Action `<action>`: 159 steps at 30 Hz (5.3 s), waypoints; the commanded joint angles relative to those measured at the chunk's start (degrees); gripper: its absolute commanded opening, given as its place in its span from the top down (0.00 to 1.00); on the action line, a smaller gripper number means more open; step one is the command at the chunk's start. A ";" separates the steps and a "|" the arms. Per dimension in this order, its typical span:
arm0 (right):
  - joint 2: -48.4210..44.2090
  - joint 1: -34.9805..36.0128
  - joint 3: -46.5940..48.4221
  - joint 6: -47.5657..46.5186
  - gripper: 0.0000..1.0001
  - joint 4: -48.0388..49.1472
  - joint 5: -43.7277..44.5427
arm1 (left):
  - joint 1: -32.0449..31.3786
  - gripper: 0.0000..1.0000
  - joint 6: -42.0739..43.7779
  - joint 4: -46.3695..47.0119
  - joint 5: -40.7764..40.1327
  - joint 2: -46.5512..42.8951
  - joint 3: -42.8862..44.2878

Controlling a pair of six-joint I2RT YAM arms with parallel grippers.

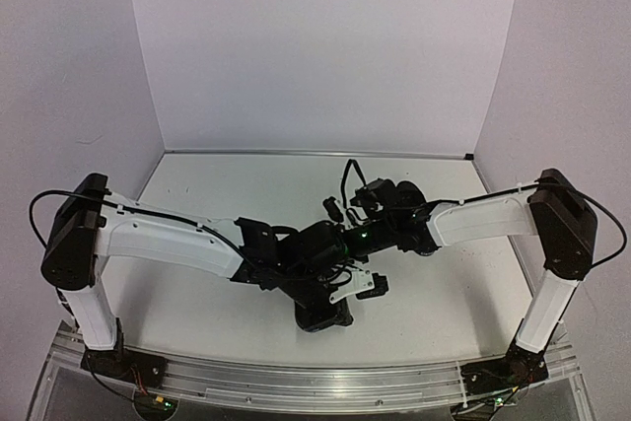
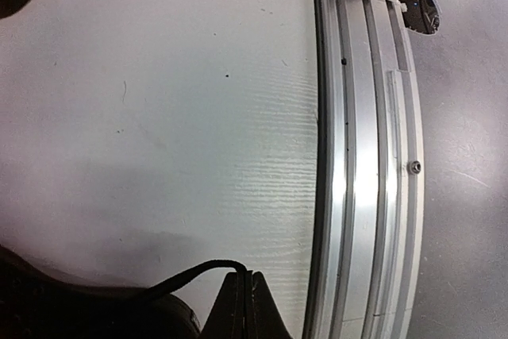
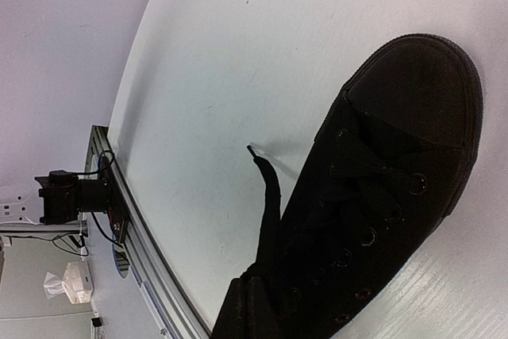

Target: Tie the shoes

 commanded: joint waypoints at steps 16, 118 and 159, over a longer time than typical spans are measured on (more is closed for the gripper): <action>0.02 -0.10 2.34 -2.04 1.00 0.13 -1.86 | 0.08 0.64 9.46 12.65 -6.19 0.28 1.99; 11.29 0.57 24.20 -27.79 0.72 -29.77 -0.29 | 19.73 0.84 -23.94 47.53 -7.98 -18.31 -37.20; 4.96 0.82 15.29 -21.71 1.00 -23.59 0.39 | 21.65 1.00 -23.81 44.21 -9.27 -16.48 -37.02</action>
